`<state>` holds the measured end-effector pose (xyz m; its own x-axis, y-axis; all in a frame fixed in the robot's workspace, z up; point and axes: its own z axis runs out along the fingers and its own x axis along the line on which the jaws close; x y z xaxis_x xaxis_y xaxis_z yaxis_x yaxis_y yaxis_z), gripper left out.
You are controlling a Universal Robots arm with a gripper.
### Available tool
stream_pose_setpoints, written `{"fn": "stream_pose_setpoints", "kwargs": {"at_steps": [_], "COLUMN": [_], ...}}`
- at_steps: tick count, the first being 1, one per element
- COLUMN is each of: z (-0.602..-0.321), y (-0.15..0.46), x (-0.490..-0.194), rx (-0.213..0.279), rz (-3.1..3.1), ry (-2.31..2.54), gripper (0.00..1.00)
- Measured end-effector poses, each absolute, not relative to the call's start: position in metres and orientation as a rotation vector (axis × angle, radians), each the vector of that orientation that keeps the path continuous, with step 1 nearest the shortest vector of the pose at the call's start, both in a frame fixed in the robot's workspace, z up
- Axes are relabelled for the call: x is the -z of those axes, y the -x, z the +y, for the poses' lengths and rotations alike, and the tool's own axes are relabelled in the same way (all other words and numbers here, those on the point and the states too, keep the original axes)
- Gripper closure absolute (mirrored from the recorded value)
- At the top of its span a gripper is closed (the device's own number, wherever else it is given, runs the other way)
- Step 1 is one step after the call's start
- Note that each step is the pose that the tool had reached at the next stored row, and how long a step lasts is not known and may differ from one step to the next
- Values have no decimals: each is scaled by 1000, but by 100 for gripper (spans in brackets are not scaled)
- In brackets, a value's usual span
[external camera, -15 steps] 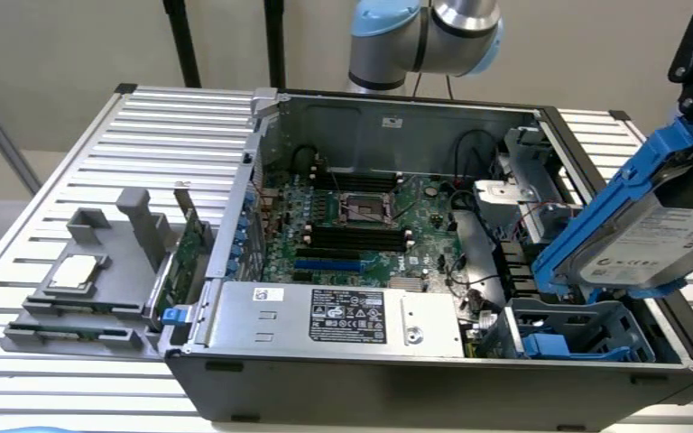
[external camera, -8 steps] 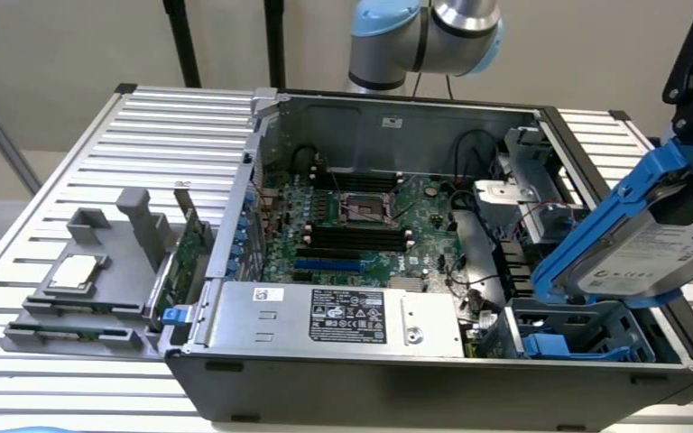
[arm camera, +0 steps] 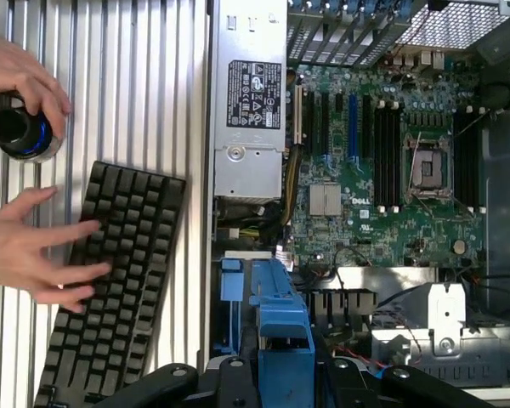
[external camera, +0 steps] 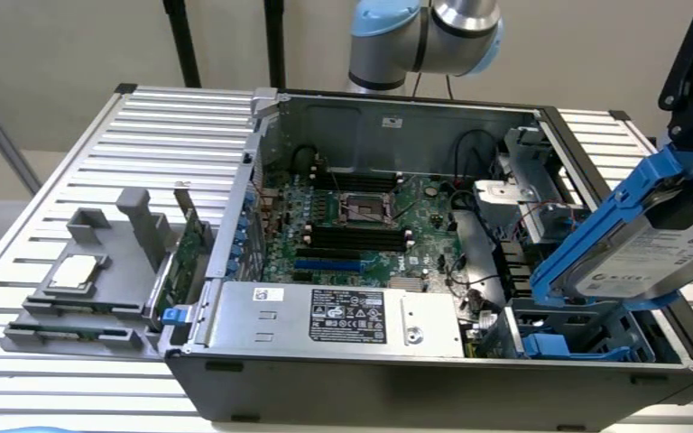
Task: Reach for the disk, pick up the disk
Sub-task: 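Pick up the disk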
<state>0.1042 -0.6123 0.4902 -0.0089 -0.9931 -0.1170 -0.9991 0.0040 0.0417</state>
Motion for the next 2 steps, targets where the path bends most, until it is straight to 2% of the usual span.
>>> {"fn": "stream_pose_setpoints", "kwargs": {"at_steps": [2], "z": [-612], "y": [-104], "x": [-490], "rx": [-173], "rz": [2187], "ry": [2173], "gripper": [67]}}
